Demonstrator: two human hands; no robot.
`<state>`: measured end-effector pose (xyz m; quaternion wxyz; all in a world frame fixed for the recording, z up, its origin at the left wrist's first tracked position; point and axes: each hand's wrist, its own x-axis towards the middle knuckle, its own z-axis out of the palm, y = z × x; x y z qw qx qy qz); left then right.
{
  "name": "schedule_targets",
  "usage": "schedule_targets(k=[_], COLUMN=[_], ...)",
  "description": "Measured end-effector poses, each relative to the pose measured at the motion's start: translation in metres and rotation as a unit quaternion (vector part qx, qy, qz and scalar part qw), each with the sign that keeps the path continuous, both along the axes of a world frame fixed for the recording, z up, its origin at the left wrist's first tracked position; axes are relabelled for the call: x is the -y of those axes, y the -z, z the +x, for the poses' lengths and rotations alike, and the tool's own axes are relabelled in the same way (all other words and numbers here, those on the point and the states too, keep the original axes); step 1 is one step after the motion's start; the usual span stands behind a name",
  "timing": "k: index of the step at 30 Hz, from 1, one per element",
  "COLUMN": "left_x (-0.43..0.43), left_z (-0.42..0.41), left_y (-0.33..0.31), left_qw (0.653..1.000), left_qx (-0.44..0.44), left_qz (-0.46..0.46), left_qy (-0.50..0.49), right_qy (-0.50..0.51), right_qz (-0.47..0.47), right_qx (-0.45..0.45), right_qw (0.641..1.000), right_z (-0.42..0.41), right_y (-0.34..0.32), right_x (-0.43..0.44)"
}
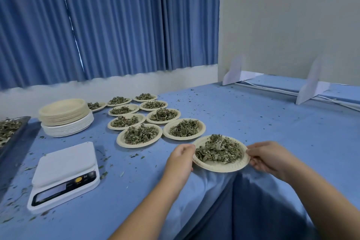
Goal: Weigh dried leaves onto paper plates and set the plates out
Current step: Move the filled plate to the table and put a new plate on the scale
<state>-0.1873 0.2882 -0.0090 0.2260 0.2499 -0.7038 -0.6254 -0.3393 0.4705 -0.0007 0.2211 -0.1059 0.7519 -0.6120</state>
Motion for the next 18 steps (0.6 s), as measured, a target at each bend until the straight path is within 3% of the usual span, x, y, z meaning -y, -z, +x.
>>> schedule_targets(k=[7,11,18], left_x=[0.005,0.008,0.023], left_z=[-0.008,-0.009,-0.002], left_y=[0.001,0.001,0.002], left_qw=[0.999,0.999,0.998], left_qx=[-0.012,-0.013,-0.02], left_qz=[-0.013,-0.005,-0.005], left_qy=[-0.035,-0.04,-0.059], right_qy=[0.016,0.031,0.107], right_qz=[-0.049,-0.025,0.054], right_qx=[0.028,0.012,-0.134], right_qw=[0.998,0.999,0.984], right_z=[-0.002,-0.001,-0.008], right_y=[0.008,0.009,0.003], right_x=[0.014,0.014,0.005])
